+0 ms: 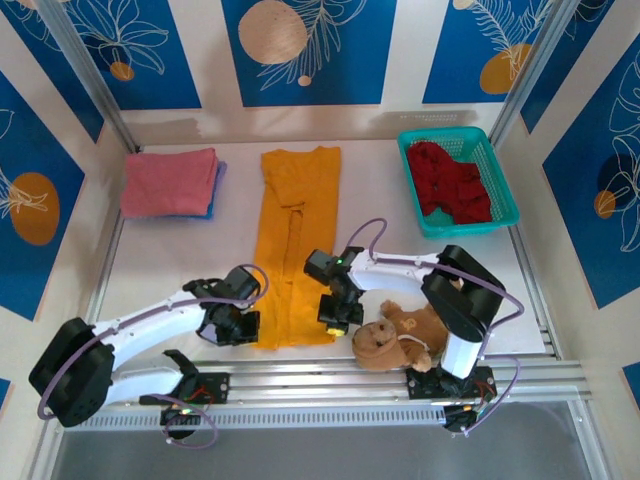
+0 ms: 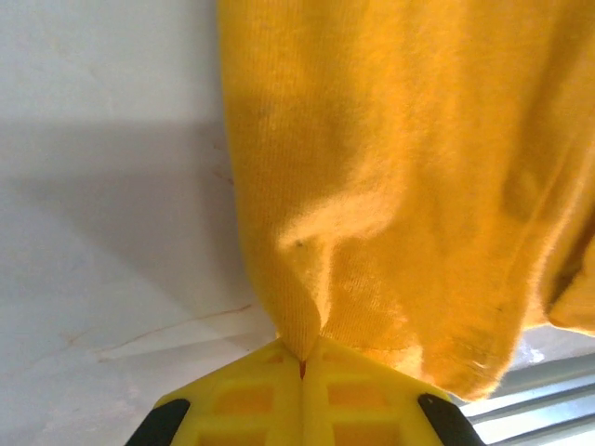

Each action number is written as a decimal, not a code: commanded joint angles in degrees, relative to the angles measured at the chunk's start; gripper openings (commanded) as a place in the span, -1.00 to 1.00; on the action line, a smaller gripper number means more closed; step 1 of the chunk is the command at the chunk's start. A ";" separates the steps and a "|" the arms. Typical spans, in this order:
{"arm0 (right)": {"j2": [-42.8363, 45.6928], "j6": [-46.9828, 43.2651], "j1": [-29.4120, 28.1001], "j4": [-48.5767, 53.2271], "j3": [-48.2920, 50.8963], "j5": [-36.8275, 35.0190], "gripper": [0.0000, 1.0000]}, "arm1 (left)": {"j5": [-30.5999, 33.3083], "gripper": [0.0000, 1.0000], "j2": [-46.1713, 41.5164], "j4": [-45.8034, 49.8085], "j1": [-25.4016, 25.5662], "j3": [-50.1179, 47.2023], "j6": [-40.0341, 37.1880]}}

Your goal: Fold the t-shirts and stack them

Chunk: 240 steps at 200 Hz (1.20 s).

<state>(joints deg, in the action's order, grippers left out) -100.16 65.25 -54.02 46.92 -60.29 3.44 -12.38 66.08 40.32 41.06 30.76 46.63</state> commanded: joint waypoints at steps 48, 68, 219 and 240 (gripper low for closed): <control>7.14 -2.16 6.91 -2.52 0.02 3.22 -1.00 | -0.07 -1.00 7.50 3.47 -1.23 15.48 -3.13; 6.14 -5.11 10.63 -1.96 -3.16 3.81 -1.00 | 0.02 -1.00 12.07 4.85 -3.96 21.92 -6.66; -19.43 -19.85 28.37 6.72 -41.42 7.37 -1.00 | -4.95 -1.00 42.90 9.69 -23.45 58.93 -22.62; -21.46 -19.21 29.69 5.83 -43.30 7.90 -1.00 | -6.27 -1.00 46.41 9.93 -25.22 62.79 -22.72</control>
<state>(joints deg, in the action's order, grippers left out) -119.55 46.54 -25.80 50.76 -100.53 9.47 -16.53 109.12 47.62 18.20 89.06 26.13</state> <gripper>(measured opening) 0.060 0.044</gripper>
